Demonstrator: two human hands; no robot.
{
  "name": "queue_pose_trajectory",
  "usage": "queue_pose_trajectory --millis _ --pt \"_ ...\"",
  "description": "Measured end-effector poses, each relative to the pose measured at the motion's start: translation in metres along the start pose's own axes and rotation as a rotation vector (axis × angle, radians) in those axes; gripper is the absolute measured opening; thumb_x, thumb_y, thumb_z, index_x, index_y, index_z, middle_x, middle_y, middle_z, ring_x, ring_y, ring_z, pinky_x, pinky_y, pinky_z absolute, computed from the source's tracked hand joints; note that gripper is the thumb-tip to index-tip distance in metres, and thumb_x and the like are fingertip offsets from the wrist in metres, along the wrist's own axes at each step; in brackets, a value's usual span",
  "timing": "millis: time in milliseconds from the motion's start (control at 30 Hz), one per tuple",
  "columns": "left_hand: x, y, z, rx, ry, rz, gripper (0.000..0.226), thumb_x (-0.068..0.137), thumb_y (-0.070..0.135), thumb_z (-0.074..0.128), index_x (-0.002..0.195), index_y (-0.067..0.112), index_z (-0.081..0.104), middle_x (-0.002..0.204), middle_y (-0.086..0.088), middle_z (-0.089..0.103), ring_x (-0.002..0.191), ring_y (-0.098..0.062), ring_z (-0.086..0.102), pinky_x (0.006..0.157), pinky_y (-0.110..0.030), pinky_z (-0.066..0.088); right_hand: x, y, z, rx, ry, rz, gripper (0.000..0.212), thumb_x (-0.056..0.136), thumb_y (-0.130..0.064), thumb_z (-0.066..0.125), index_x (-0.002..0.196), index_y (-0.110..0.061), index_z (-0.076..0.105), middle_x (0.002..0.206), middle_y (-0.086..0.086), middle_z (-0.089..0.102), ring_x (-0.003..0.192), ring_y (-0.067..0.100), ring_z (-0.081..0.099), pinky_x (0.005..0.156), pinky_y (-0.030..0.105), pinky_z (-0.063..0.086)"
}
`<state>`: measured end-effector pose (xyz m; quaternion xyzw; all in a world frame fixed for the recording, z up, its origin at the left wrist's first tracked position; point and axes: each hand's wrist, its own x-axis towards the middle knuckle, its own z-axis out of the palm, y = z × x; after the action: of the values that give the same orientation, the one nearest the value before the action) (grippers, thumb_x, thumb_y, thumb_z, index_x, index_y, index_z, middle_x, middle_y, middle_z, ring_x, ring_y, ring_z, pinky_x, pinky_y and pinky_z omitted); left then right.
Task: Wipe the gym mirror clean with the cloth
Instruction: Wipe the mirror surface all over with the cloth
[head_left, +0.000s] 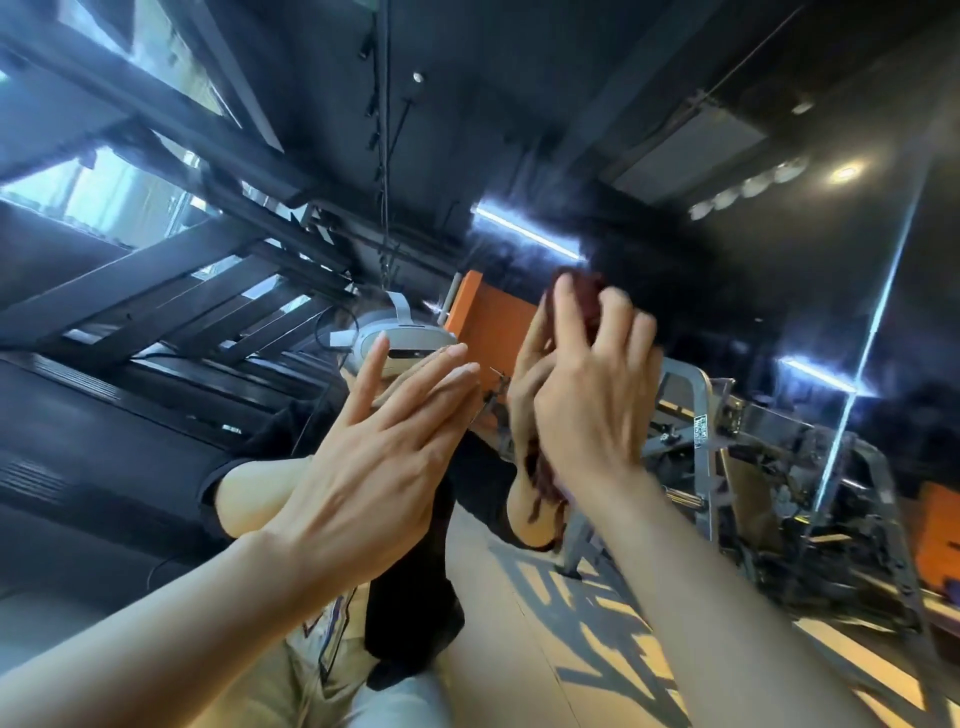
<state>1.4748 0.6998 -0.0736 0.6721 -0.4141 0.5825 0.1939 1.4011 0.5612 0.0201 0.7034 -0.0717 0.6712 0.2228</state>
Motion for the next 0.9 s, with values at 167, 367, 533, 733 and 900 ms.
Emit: queue_pose_trajectory --millis 167,367,533,733,900 --pt "0.004 -0.009 -0.007 0.046 0.129 -0.019 0.055 0.088 0.012 0.046 0.141 0.004 0.054 0.153 -0.01 0.044 0.152 -0.026 0.019 0.119 -0.064 0.01 0.05 0.004 0.014 0.237 0.069 0.283 0.052 0.098 -0.01 0.032 0.148 -0.008 0.048 0.158 0.022 0.032 0.145 0.038 0.03 0.116 0.058 0.033" --pt "-0.034 -0.023 -0.013 -0.012 0.241 -0.31 0.059 0.086 0.01 0.054 0.143 -0.003 0.049 0.152 -0.018 0.044 0.146 -0.034 0.033 0.12 -0.059 0.017 0.013 -0.071 0.024 0.333 -0.044 -0.497 0.049 0.11 -0.024 0.025 0.14 0.0 0.055 0.151 0.027 0.042 0.144 0.039 0.037 0.121 0.046 0.027" --pt "-0.089 -0.032 -0.014 -0.051 0.199 -0.444 0.055 0.096 0.023 0.038 0.143 -0.004 0.047 0.152 -0.018 0.044 0.144 -0.031 0.034 0.12 -0.057 0.016 0.042 -0.074 0.028 0.335 0.056 -0.058 0.047 0.099 -0.007 0.034 0.142 -0.002 0.053 0.154 0.023 0.04 0.146 0.037 0.034 0.121 0.044 0.028" --pt "-0.146 -0.018 -0.004 -0.118 0.165 -0.554 0.055 0.1 0.025 0.035 0.149 0.001 0.04 0.155 -0.013 0.038 0.15 -0.022 0.023 0.124 -0.052 0.009 -0.078 -0.121 0.028 0.377 -0.044 -0.359 0.041 0.103 0.001 0.041 0.142 -0.003 0.054 0.153 0.021 0.042 0.146 0.035 0.035 0.121 0.045 0.03" --pt "-0.195 0.013 0.002 -0.124 0.051 -0.608 0.055 0.1 0.022 0.033 0.152 0.003 0.035 0.16 -0.011 0.032 0.148 -0.026 0.031 0.122 -0.052 0.015 -0.2 -0.122 0.002 0.398 -0.28 -0.634 0.041 0.106 -0.007 0.035 0.138 -0.008 0.06 0.155 0.012 0.042 0.148 0.027 0.032 0.118 0.044 0.035"
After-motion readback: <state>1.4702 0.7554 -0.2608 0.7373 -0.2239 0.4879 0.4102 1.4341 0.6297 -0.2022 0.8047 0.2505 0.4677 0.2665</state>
